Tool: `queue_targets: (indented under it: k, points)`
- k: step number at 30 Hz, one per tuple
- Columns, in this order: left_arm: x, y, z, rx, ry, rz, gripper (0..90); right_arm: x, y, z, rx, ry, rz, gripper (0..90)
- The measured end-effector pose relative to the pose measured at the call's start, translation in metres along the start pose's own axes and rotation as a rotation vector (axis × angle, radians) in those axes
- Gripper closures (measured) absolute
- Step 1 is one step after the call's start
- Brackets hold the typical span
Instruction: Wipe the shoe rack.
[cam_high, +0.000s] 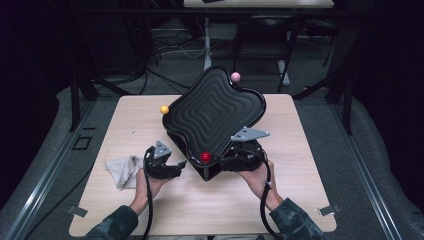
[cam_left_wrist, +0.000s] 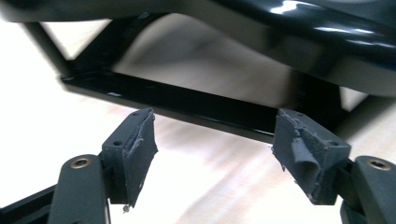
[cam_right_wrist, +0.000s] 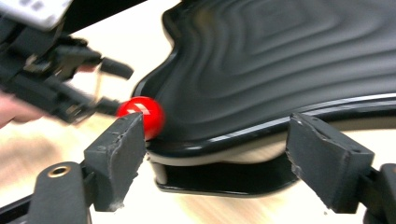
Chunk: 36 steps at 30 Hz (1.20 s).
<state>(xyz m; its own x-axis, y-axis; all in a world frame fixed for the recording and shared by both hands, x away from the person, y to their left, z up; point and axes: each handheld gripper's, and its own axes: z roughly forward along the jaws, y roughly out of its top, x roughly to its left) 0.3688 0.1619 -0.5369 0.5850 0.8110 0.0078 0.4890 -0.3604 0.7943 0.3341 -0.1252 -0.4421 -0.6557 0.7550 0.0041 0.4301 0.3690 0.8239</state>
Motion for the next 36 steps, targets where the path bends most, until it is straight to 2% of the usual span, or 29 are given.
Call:
queue_targets:
  k: [1,2,3,4,5,6,9,11,14,17,19,20,23,25,28,31,34,35,36]
  points:
    - [0.005,0.002,0.002,0.014,0.010,-0.004,24.0,0.003,0.000,0.003,0.002,0.014,-0.009,16.9]
    - [0.009,0.003,0.003,0.013,0.019,-0.022,22.1,0.007,0.000,0.006,0.013,0.000,-0.014,16.8]
    - [0.014,0.004,0.005,0.010,0.025,-0.039,21.7,0.010,0.001,0.009,0.015,0.009,-0.018,16.8]
    - [0.014,0.004,0.005,0.010,0.025,-0.039,21.3,0.012,0.001,0.013,-0.002,0.066,-0.023,17.2]
    - [0.021,0.008,0.009,0.014,0.043,-0.054,20.5,0.016,0.001,0.016,0.004,0.068,-0.029,18.8]
    - [0.025,0.010,0.011,0.018,0.051,-0.058,20.1,0.021,0.002,0.017,0.026,0.026,-0.044,20.6]
    - [0.035,0.016,0.019,0.024,0.084,-0.078,20.2,0.030,0.002,0.026,0.030,0.074,-0.061,26.3]
    - [0.040,0.020,0.023,0.019,0.101,-0.082,21.4,0.035,0.003,0.031,0.044,0.066,-0.071,31.1]
    - [0.045,0.025,0.031,0.028,0.120,-0.078,23.1,0.038,0.004,0.038,0.056,0.060,-0.080,42.9]
    - [0.049,0.026,0.040,0.042,0.140,-0.080,24.5,0.037,0.003,0.042,0.061,0.053,-0.081,56.0]
    - [0.052,0.025,0.044,0.048,0.147,-0.088,25.4,0.036,0.001,0.042,0.062,0.062,-0.078,59.0]
    - [0.054,0.024,0.046,0.046,0.150,-0.100,26.0,0.036,0.000,0.042,0.054,0.071,-0.085,59.3]
    - [0.058,0.022,0.049,0.043,0.160,-0.116,28.2,0.035,-0.001,0.038,0.076,0.038,-0.097,59.6]
    - [0.060,0.022,0.052,0.040,0.162,-0.122,31.1,0.031,-0.003,0.034,0.073,0.055,-0.100,59.6]
    - [0.059,0.023,0.054,0.021,0.167,-0.114,36.1,0.024,-0.009,0.024,0.078,0.066,-0.101,59.6]
    - [0.056,0.025,0.055,0.019,0.163,-0.089,41.2,0.015,-0.015,0.013,0.097,0.066,-0.094,59.5]
    - [0.055,0.024,0.057,0.021,0.168,-0.081,50.0,0.010,-0.019,0.008,0.089,0.052,-0.088,59.6]
    - [0.054,0.024,0.058,0.019,0.169,-0.082,50.0,0.008,-0.020,0.006,0.090,0.045,-0.085,59.6]
    - [0.053,0.022,0.058,0.013,0.168,-0.081,56.0,0.003,-0.023,0.001,0.092,0.037,-0.077,59.6]
